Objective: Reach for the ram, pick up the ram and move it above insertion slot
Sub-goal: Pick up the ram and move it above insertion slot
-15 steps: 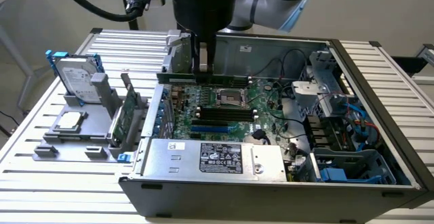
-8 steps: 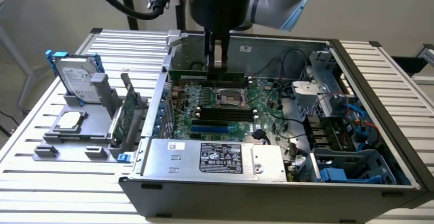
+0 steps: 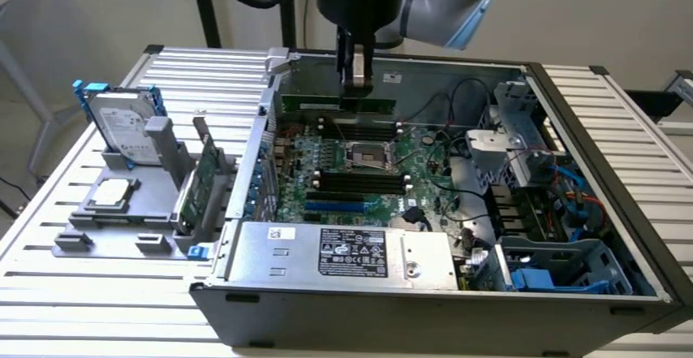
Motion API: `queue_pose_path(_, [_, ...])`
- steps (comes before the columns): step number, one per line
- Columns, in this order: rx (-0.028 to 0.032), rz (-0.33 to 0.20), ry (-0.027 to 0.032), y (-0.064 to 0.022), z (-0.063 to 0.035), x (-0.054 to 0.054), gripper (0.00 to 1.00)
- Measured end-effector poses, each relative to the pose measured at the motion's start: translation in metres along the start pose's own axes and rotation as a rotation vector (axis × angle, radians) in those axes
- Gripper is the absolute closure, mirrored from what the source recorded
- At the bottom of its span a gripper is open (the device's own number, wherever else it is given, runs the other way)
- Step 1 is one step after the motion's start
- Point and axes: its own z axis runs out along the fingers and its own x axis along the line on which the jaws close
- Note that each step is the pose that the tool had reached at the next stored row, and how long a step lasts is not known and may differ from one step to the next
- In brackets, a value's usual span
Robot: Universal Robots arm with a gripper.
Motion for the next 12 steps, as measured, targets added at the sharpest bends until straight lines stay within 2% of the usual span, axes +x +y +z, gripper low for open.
queue_pose_path(5, [0.0008,0.0,0.0048,-0.008,0.0042,-0.019,0.87])
queue_pose_path(12, [0.0015,0.001,0.0138,-0.0238,0.008,-0.034,0.87])
